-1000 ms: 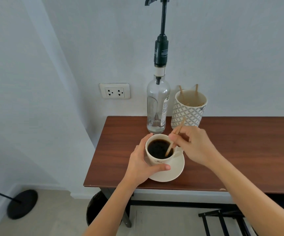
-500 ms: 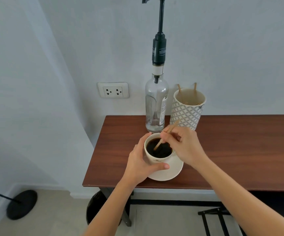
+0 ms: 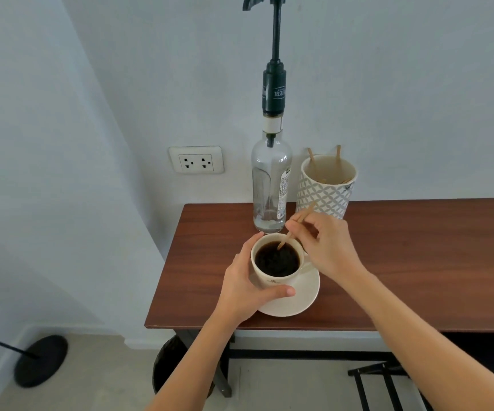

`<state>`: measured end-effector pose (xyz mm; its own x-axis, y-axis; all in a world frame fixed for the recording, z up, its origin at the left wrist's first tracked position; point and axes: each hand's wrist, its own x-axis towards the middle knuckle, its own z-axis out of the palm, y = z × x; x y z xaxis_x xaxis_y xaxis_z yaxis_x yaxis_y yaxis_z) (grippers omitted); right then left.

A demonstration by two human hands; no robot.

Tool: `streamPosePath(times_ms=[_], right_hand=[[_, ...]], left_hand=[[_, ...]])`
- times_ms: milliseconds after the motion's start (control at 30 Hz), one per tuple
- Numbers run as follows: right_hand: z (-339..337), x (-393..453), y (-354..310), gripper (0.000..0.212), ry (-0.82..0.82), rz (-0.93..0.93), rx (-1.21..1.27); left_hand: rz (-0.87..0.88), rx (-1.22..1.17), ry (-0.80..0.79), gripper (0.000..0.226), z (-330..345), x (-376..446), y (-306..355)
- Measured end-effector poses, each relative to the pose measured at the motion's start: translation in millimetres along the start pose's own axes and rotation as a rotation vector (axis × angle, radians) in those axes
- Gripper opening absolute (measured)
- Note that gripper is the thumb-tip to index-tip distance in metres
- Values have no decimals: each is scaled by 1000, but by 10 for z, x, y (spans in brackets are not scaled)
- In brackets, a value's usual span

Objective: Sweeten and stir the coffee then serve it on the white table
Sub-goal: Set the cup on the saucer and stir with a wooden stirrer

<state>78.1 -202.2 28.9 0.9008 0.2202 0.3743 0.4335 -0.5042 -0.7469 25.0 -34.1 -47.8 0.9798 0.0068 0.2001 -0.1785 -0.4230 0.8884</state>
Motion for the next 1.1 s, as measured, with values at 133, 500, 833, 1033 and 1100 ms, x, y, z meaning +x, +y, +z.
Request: streamPosePath(times_ms=[133,500,833,1033,1100], right_hand=[[-253,-8,18,17,-87,30,-102],[-245,81,19,17,-95,80,-98],[-101,68,31,13,-14,28,-92],[-67,-33,-24,18,-181,63,45],[42,-2,-15,20,-115,19,60]], left_hand=[[-9,4,-1,97,-2,5,-6],[3,12,-2,97,5,8,-11],[14,3,4,95,5,1,-11],[0,8,3,97,9,5,-18],[5,7,3,96,7,6,-17]])
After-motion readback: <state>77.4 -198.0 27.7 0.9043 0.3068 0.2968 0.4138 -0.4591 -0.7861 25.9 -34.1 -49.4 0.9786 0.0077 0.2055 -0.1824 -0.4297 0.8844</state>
